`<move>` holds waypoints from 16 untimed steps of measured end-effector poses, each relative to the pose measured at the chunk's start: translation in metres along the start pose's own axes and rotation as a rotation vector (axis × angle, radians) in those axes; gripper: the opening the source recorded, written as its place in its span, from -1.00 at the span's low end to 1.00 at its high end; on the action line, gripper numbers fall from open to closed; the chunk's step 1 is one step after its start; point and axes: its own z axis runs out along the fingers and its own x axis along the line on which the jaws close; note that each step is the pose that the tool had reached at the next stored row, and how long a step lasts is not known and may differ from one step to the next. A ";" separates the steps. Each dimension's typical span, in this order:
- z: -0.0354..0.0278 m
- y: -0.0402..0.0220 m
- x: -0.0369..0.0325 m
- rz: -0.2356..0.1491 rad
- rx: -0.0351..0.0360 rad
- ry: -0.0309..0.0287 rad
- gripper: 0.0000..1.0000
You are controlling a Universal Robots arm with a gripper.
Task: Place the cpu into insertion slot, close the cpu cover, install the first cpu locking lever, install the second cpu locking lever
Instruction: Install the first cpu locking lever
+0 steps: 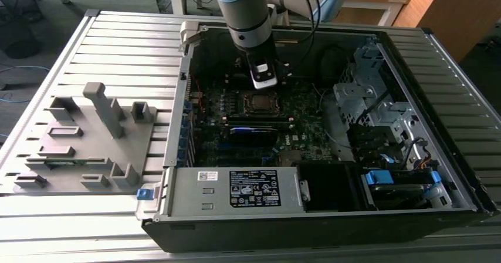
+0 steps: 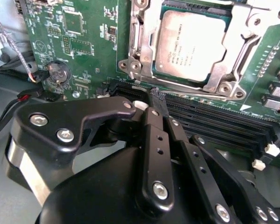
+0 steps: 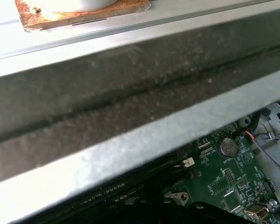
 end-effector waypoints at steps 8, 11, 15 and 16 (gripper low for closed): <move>0.0005 -0.0014 0.0030 -0.002 -0.0049 -0.0089 -0.79; 0.0013 -0.0020 0.0037 -0.002 -0.0059 -0.0110 -0.79; 0.0019 -0.0021 0.0038 -0.002 -0.0062 -0.0120 -0.79; 0.0019 -0.0022 0.0038 -0.002 -0.0064 -0.0121 -0.79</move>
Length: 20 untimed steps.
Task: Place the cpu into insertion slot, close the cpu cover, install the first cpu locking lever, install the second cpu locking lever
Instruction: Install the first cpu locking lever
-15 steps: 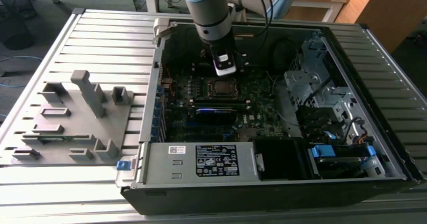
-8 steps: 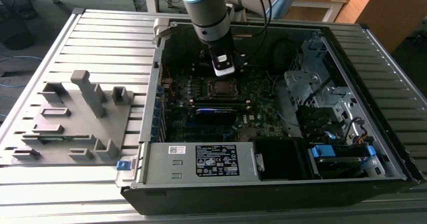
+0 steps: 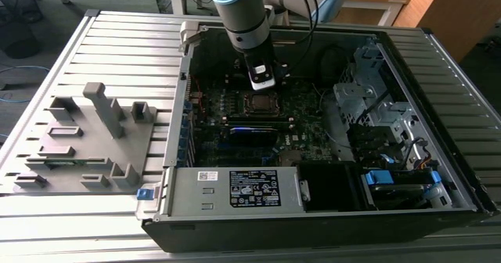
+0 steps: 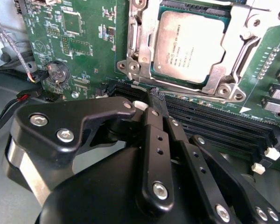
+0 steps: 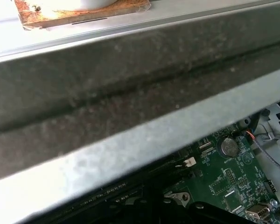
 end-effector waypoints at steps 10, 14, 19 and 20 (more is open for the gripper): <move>-0.0003 -0.0001 -0.0001 0.000 0.0004 0.0000 -0.79; -0.0030 0.0008 -0.0008 0.000 -0.0001 -0.0001 -0.79; -0.0031 0.0008 0.0003 -0.002 -0.0039 -0.0086 -0.79; -0.0031 0.0008 0.0003 -0.002 -0.0042 -0.0093 -0.79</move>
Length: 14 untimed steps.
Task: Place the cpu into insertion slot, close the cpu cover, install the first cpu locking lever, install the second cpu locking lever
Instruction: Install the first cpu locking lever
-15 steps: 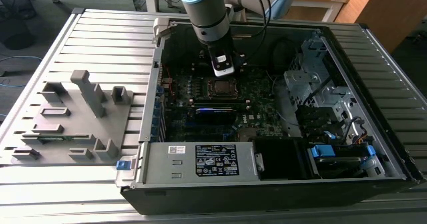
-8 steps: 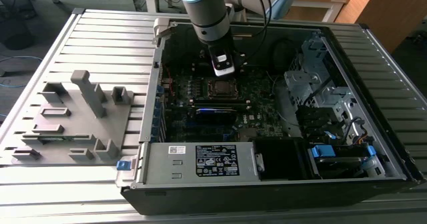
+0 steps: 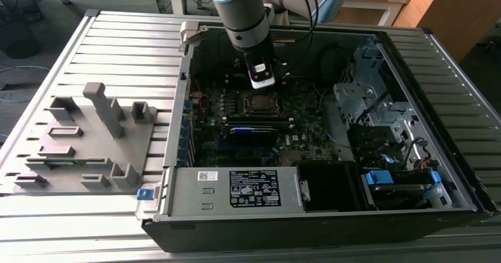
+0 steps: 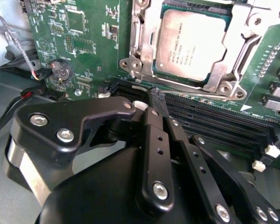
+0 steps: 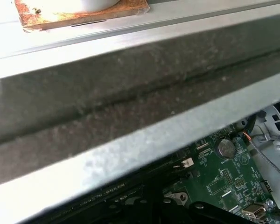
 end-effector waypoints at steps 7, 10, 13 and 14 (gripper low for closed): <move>-0.0002 -0.0027 -0.0010 -0.001 -0.0017 -0.0038 -0.79; -0.0006 -0.0057 -0.0023 -0.001 -0.0018 -0.0045 -0.79; 0.0003 -0.0072 -0.0026 -0.001 -0.0030 -0.0069 -0.79; 0.0006 -0.0075 -0.0025 -0.001 -0.0033 -0.0078 -0.79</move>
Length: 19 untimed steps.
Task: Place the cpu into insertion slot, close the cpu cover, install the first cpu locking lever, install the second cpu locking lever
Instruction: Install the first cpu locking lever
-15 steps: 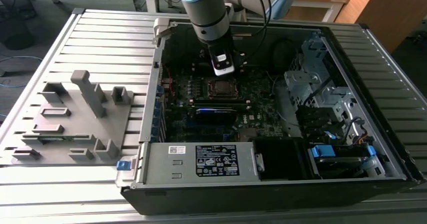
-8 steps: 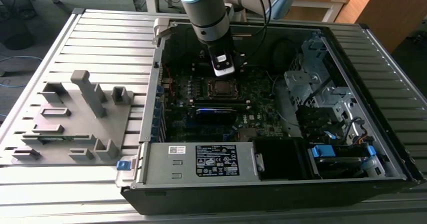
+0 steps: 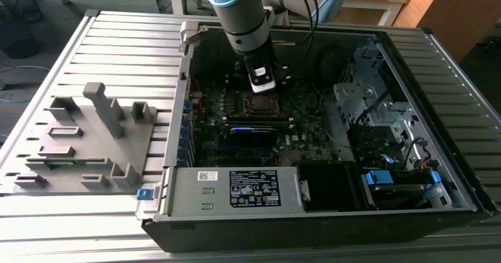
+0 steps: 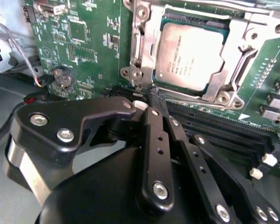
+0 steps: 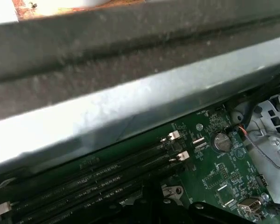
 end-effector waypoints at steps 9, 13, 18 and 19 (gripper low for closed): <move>-0.0047 0.0019 -0.0011 0.000 -0.0005 -0.0006 -0.79; -0.0047 0.0035 0.0004 0.000 -0.0001 -0.0005 -0.79; -0.0046 0.0063 0.0036 0.001 0.0000 -0.0007 -0.79; -0.0047 0.0064 0.0040 0.001 0.0000 -0.0008 -0.79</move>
